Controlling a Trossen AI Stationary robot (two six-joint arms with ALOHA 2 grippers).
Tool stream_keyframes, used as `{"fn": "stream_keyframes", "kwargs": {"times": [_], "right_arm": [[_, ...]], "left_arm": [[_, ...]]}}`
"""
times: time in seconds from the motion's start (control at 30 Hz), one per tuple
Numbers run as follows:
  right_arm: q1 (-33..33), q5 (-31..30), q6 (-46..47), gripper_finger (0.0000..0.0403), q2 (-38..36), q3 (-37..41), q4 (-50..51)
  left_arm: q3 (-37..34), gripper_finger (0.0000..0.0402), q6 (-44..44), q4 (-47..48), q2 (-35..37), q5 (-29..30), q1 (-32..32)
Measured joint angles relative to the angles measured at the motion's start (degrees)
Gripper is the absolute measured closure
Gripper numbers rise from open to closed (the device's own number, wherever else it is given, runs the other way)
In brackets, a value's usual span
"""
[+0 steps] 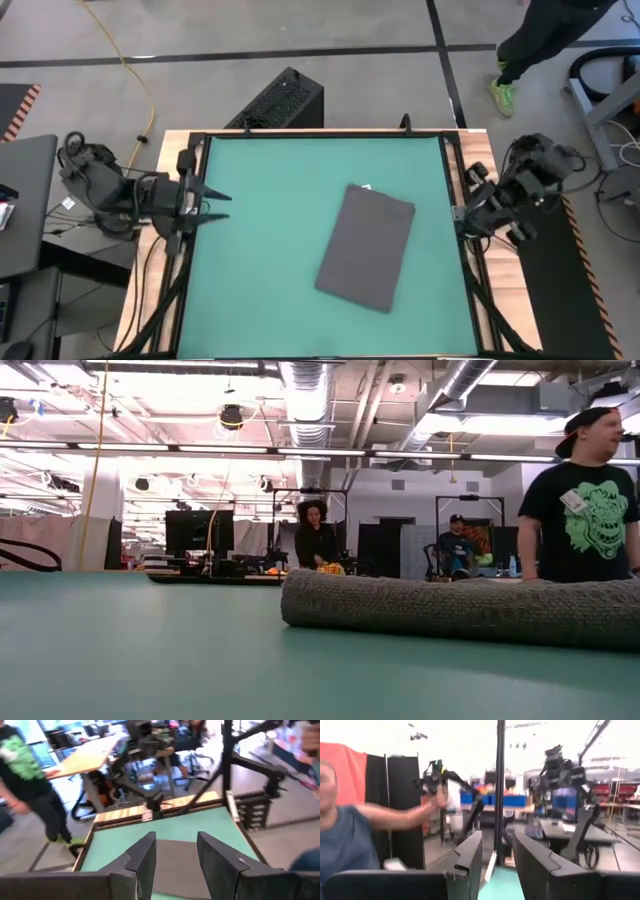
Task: Roll towel
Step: Roll the gray towel
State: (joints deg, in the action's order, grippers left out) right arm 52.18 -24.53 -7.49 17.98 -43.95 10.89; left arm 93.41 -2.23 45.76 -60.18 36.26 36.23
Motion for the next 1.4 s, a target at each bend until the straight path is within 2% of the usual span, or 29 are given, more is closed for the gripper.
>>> {"fn": "stream_keyframes", "kwargs": {"times": [0.13,0.27,0.4,0.53,0.63,0.77,0.97,1.1,1.2,1.4], "right_arm": [[0.0,0.0,6.7,0.027,-0.5,0.3,6.0],[0.0,-5.9,16.8,0.027,1.7,2.6,10.7],[0.1,-5.6,25.1,0.027,4.1,7.3,11.8],[0.3,-5.4,33.5,0.027,6.5,12.1,9.2],[0.2,-5.9,37.6,0.027,9.6,15.2,6.6],[-0.1,-5.8,41.1,0.027,17.7,16.8,5.6],[0.7,-4.0,41.8,0.0266,33.0,16.6,-3.3],[1.3,-4.0,41.6,0.0236,44.0,13.9,-3.0],[0.4,-9.0,39.9,0.0212,51.1,10.8,-3.1],[0.2,-13.5,35.7,0.0222,63.9,7.0,-11.5]], "left_arm": [[-20.3,0.0269,0.0,-16.3,10.9,1.9,-0.2],[-39.2,0.0269,-2.1,-37.7,17.9,2.4,-1.9],[-53.3,0.0269,-5.6,-54.7,18.6,1.7,-4.7],[-62.3,0.0269,-7.2,-70.2,15.7,1.8,-6.6],[-65.0,0.0269,-2.3,-79.2,12.5,-0.5,-7.2],[-65.2,0.0269,2.4,-79.4,6.6,-5.9,-7.2],[-63.2,0.0269,9.7,-79.7,-2.1,-7.3,-7.3],[-61.0,0.0269,9.7,-80.1,-6.0,-9.3,-7.0],[-59.9,0.0269,9.3,-79.9,-8.8,-9.3,-6.9],[-57.1,0.0269,6.5,-82.0,-16.0,-8.8,-7.0]]}}
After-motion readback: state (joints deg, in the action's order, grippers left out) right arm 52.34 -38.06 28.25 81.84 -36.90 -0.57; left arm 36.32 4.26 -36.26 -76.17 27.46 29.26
